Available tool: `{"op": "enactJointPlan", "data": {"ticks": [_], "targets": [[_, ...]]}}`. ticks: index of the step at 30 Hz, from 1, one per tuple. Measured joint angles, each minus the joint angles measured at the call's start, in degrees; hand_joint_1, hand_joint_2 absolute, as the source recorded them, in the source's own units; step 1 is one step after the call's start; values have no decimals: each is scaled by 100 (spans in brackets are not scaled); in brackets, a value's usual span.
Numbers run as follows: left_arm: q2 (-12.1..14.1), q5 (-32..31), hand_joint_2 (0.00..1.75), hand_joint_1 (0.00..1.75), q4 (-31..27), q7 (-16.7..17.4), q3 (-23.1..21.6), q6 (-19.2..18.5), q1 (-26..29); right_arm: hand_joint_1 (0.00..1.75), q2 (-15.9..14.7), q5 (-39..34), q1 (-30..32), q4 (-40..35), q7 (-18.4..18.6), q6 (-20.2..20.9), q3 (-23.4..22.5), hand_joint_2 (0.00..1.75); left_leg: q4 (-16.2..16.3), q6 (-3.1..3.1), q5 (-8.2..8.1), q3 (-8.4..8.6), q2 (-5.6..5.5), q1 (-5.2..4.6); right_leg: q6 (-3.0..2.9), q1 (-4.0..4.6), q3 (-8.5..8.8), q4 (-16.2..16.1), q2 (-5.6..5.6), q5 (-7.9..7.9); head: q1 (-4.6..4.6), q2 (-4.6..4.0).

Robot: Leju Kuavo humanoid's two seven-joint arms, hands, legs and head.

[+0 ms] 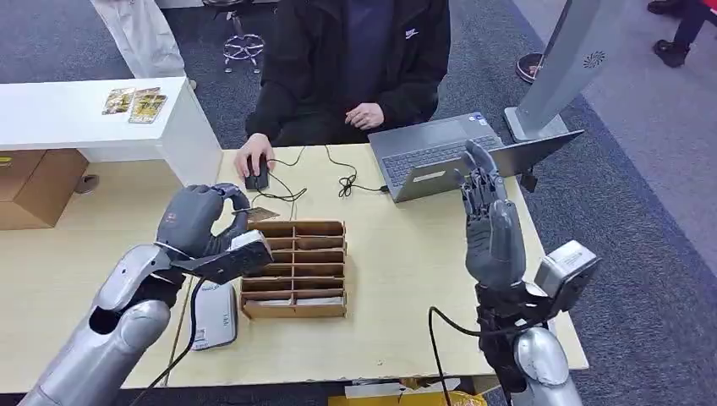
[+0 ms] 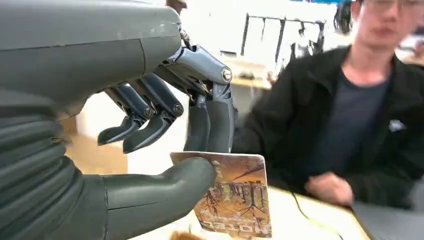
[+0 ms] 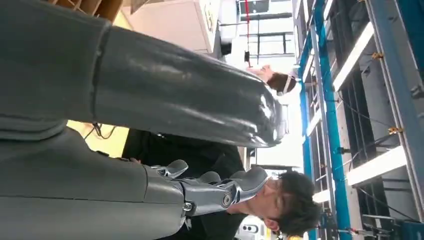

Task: Pass the card to the sensor for recognition and then transmit it.

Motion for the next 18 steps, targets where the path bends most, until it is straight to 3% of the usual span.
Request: {"op": "enactJointPlan", "data": {"ticks": [7,18], "targets": [[7,-1064,175,175,-42,256,-4,217,-148,0,0,15,0,-4,7,-24,0,0,0,0,0,0,0,0,0,0,0,0,0,0,0,0],[68,-2012,175,175,129,313,-7,744,-600,0,0,-2,-47,-17,55,-33,53,0,0,0,0,0,0,0,0,0,0,0,0,0,0,0]]}}
